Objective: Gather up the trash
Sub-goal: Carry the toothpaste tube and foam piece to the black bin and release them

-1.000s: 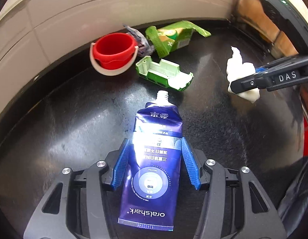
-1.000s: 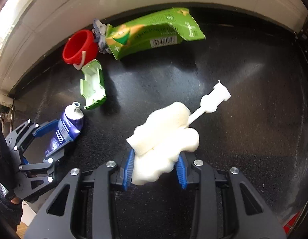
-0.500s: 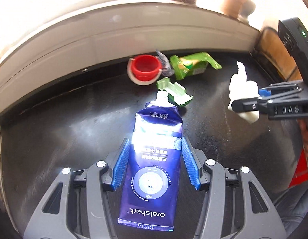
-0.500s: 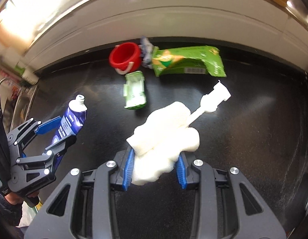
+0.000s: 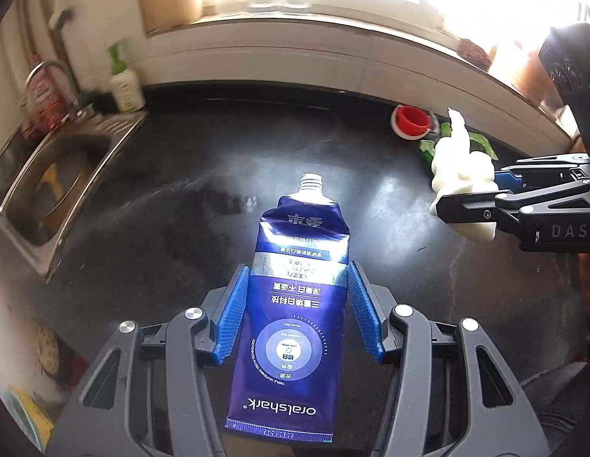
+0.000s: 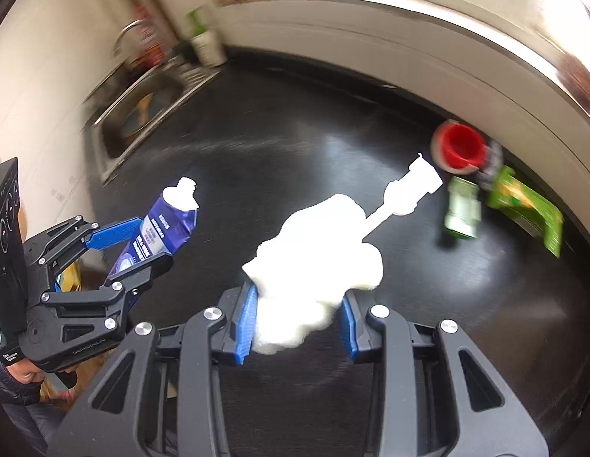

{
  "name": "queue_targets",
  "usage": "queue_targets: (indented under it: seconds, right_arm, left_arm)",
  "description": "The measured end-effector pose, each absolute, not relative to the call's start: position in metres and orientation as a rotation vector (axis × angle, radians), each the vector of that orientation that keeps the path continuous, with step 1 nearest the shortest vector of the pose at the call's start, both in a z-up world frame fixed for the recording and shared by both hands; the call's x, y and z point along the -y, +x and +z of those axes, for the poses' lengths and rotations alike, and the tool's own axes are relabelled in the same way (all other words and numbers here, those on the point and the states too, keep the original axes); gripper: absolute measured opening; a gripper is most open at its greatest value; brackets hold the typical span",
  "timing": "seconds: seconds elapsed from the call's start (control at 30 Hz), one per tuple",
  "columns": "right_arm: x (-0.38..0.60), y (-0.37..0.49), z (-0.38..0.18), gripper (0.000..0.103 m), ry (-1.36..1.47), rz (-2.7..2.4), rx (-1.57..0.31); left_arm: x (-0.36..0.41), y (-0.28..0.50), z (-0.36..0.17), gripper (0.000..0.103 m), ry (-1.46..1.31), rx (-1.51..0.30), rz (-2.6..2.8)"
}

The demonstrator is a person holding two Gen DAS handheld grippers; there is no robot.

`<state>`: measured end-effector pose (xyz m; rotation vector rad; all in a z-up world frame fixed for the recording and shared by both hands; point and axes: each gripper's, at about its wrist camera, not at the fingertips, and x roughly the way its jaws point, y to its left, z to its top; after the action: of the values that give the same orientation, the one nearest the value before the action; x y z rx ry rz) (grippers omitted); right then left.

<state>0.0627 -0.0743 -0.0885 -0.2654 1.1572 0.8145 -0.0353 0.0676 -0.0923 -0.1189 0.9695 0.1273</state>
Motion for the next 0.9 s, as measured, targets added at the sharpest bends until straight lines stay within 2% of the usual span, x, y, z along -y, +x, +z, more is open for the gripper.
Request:
queue_targets:
  seconds: [0.47,0.67,0.9]
  right_arm:
    - [-0.139,-0.110,-0.104,0.037,-0.605,1.334,-1.169]
    - [-0.226,-0.188,-0.133,0.037,-0.720,1.528,-1.227]
    - [-0.309,-0.240,-0.200,0.039,-0.800,1.573,-1.373]
  left_arm:
    - [-0.206,-0.266,-0.119,0.052,-0.415,-0.962,0.643]
    - [-0.253,-0.353,-0.169,0.052,-0.547,-0.973,0.787]
    - [-0.296,-0.388,-0.236,0.052,-0.679,-0.964,0.834]
